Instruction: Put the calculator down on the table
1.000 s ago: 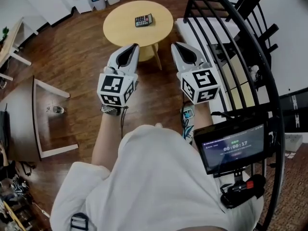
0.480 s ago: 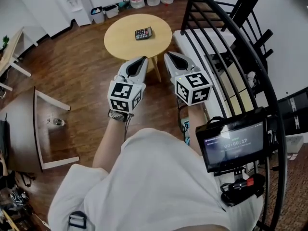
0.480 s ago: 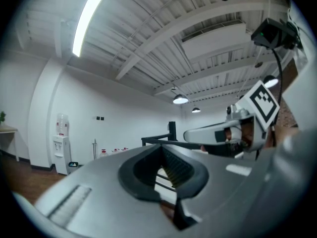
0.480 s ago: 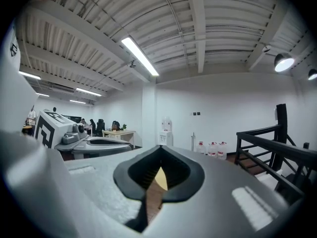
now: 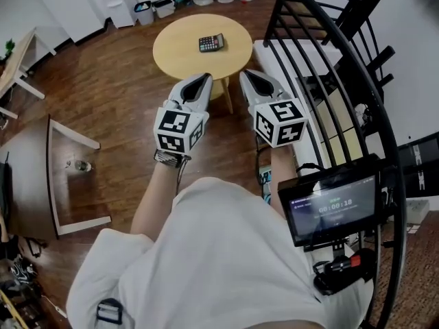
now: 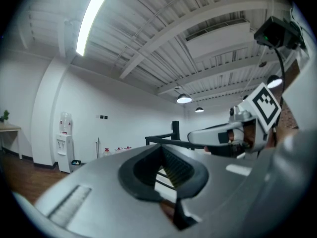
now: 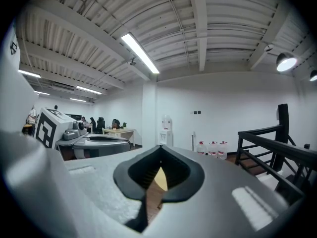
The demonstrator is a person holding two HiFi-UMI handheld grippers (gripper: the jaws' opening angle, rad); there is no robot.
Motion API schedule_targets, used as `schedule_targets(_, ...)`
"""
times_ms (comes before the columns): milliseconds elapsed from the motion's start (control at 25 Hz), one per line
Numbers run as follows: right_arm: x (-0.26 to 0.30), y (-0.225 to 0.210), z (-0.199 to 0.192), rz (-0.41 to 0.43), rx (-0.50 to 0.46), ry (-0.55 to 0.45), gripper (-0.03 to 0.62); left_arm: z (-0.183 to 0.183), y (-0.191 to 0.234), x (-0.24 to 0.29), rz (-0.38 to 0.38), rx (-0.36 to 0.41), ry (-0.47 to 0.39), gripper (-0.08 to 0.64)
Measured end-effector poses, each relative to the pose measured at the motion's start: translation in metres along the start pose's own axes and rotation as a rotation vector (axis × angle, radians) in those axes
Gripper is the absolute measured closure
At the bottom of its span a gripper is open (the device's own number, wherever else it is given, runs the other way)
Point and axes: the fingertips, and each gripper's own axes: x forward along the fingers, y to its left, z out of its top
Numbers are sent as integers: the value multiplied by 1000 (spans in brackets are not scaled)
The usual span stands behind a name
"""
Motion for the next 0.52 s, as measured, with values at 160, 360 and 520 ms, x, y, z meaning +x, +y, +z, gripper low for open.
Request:
schedule_targets(160, 2, 4, 3, 13, -6, 3, 592, 1, 1, -2, 5, -2, 3, 554)
schedule_targets(360, 6, 5, 3, 22, -5, 1, 592, -1, 4, -2, 11, -5, 9, 554)
schedule_targets(520, 15, 5, -5, 30, -9, -2, 592, -11, 11, 1, 16, -5, 9, 554)
